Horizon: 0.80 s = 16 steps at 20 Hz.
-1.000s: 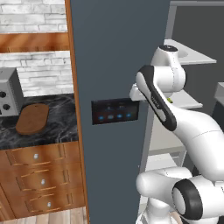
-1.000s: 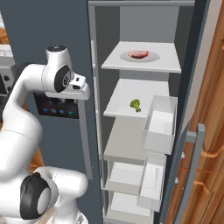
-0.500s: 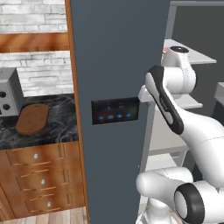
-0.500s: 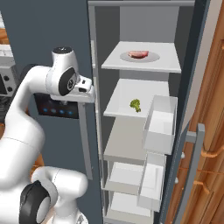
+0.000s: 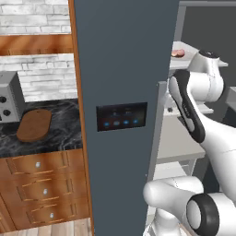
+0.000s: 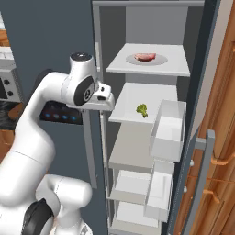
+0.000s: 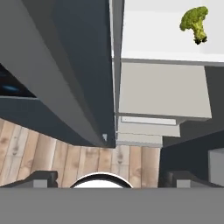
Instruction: Retrieve the steak from the fridge and place it on the cutting board.
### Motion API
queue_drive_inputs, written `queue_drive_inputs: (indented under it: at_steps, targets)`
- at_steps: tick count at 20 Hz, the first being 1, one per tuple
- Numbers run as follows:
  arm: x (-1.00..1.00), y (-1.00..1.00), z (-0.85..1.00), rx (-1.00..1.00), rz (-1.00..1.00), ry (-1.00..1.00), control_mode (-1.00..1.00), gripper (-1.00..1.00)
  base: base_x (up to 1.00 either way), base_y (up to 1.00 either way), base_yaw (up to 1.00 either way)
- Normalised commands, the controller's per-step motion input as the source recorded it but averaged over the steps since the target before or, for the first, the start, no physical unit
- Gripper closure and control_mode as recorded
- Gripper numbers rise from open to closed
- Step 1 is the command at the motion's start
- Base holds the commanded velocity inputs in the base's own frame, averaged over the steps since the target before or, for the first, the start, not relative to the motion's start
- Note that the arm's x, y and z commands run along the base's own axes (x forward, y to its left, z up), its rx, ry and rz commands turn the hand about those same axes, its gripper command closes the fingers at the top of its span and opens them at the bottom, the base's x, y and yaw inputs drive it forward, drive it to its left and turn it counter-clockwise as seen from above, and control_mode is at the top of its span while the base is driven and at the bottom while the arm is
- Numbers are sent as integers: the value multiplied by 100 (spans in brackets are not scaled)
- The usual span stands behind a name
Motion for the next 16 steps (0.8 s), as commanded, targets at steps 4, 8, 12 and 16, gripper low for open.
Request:
queue_drive_inputs:
  at_steps: [4,8,12,16]
  targets:
    - [0,-43,0,0,0,0,-100,-100,0,0,0]
    - [3,-32,0,0,2,0,-100,-100,0,0,0]
    - [0,-29,0,0,12,-4,-100,-100,0,0,0]
    - [-1,-22,11,0,21,-16,-100,-100,0,0,0]
